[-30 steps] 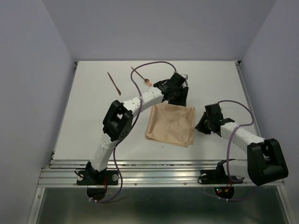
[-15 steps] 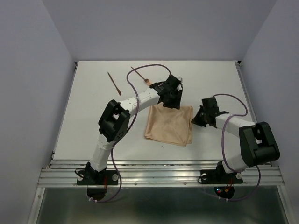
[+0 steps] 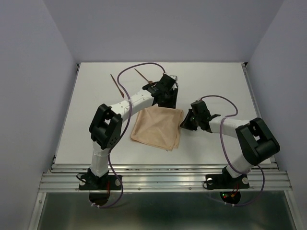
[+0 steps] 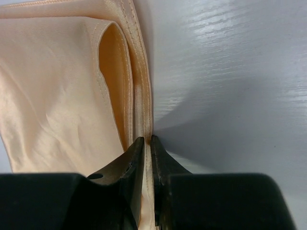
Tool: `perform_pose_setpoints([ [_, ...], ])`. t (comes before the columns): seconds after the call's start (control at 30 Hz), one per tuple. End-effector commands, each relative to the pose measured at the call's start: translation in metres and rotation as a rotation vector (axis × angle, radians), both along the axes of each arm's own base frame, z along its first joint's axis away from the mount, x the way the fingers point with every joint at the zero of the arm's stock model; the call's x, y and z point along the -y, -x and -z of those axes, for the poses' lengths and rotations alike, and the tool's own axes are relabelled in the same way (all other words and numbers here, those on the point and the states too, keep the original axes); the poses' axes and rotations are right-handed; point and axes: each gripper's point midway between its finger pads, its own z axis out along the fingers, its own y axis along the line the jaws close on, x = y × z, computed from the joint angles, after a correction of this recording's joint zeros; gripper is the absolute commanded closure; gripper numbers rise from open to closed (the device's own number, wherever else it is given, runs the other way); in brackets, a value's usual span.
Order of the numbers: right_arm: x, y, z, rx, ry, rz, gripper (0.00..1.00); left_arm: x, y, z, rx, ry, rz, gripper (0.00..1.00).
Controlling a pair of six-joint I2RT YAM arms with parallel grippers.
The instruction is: Fold the napkin into a case and place the utensils inside
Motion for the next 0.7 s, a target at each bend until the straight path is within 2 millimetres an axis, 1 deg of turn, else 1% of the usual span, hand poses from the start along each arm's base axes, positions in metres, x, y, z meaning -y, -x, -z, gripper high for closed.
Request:
perform_pose_setpoints([
  [0.0,0.013,0.002,-0.001,-0.012,0.086,0.034,0.81,-0.002,0.001,-0.021,0.053,0.022,0.013,0.45],
  [0.07,0.029,-0.004,-0.004,-0.005,0.089,0.077,0.80,-0.001,0.004,-0.014,0.039,0.011,0.023,0.45],
  [0.1,0.034,-0.005,-0.007,-0.001,0.081,0.088,0.80,0.000,0.005,-0.012,0.036,0.000,0.025,0.45],
  [0.13,0.040,-0.003,-0.003,-0.014,0.080,0.096,0.80,0.002,0.006,-0.009,0.042,-0.018,0.023,0.45],
  [0.23,0.062,-0.005,-0.002,-0.027,0.058,0.146,0.80,0.010,0.009,-0.004,0.035,-0.034,0.027,0.44],
  [0.27,0.066,-0.002,0.000,-0.039,0.050,0.150,0.80,0.013,0.005,-0.008,0.067,-0.050,0.012,0.44],
  [0.3,0.071,-0.002,0.001,-0.041,0.045,0.160,0.80,0.015,0.005,-0.001,0.057,-0.068,0.013,0.44],
  [0.33,0.080,-0.002,0.000,-0.041,0.040,0.178,0.79,0.017,0.003,0.001,0.066,-0.081,0.005,0.44],
  [0.37,0.083,-0.003,-0.001,-0.037,0.036,0.185,0.78,0.025,0.001,-0.006,0.084,-0.075,0.007,0.44],
  [0.4,0.082,-0.002,-0.002,-0.035,0.033,0.180,0.77,0.025,0.002,0.006,0.067,-0.109,0.007,0.44],
  [0.43,0.086,-0.003,-0.004,-0.031,0.033,0.186,0.76,0.026,0.000,0.008,0.076,-0.123,-0.003,0.44],
  [0.47,0.085,-0.005,-0.006,-0.026,0.030,0.183,0.76,0.030,-0.004,0.004,0.091,-0.121,-0.007,0.44],
  [0.5,0.084,-0.005,-0.007,-0.025,0.025,0.181,0.75,0.032,-0.003,0.013,0.082,-0.141,-0.004,0.45],
  [0.6,0.081,-0.006,-0.006,-0.032,0.015,0.174,0.75,0.036,-0.009,0.020,0.094,-0.165,-0.021,0.46],
  [0.67,0.080,-0.006,-0.003,-0.042,0.014,0.171,0.74,0.040,-0.013,0.018,0.107,-0.168,-0.027,0.47],
])
